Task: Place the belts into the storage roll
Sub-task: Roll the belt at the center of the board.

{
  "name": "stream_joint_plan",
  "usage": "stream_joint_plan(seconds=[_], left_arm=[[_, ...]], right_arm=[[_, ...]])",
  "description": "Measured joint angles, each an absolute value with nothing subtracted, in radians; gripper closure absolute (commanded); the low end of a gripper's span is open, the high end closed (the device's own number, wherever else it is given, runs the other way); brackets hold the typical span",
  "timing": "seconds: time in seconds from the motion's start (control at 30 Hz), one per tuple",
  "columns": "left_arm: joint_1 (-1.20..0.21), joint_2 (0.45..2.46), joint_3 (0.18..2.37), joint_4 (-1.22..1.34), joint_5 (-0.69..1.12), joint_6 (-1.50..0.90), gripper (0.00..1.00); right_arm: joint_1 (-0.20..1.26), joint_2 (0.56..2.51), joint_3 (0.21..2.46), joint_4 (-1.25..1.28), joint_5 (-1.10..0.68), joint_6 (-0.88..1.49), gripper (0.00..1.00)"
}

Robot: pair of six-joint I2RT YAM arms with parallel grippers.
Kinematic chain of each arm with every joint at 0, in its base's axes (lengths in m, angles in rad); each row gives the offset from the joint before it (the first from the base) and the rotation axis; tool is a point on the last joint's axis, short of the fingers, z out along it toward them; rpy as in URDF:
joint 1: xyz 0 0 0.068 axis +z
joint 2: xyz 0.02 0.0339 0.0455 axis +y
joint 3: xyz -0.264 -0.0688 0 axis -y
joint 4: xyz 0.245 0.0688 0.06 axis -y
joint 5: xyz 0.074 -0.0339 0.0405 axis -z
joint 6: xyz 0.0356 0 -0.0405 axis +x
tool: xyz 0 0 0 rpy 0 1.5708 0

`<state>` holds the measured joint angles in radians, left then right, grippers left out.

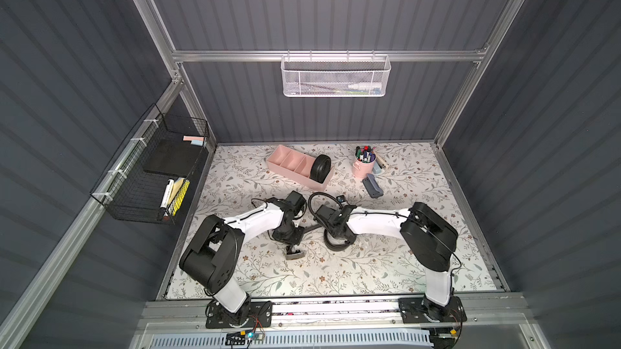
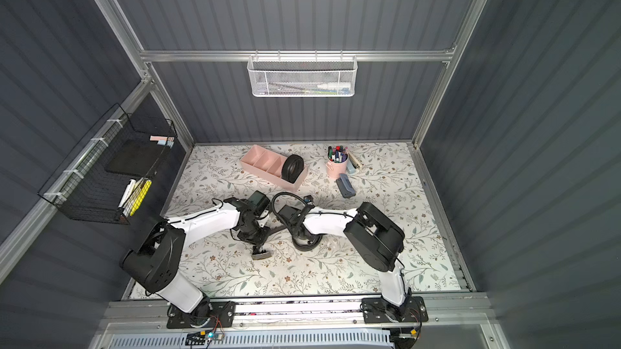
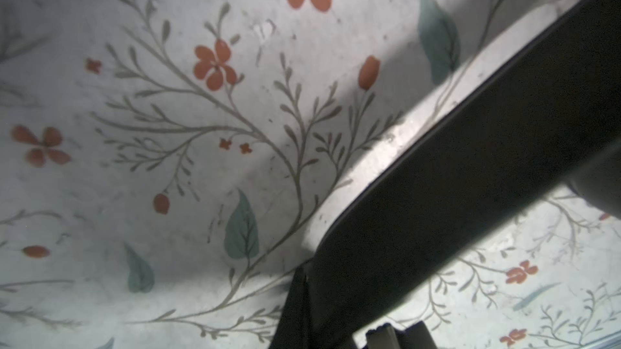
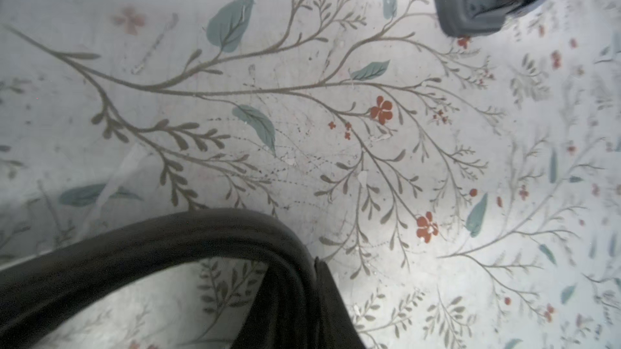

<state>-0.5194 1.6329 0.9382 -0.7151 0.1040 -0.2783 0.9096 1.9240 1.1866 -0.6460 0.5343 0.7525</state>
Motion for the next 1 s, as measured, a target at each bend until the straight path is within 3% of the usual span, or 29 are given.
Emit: stream_joint_plan(seconds=[0.13, 0.53, 0.77, 1.0], left_arm=[[-0.519, 1.632, 0.941, -0.722, 0.096, -0.278, 1.00], [-0.513, 1.593, 0.910, -0.704, 0.104, -0.279, 1.00], [-0.377, 1.547, 0.880, -0.744, 0.102, -0.264, 1.00], [-0.288, 1.546, 0.899, -0.790, 0.090, -0.220, 1.00]], right_arm=[[0.830, 1.884, 1.174, -0.634, 0.357, 0.695, 0.77], [0.702, 1.884, 1.188, -0.660, 0.130, 0.619, 0.72], [0.635, 1.883, 1.187, -0.678, 0.132, 0.632, 0.67], [0.631, 1.886, 1.192, -0.691, 0.161, 0.670, 0.73]])
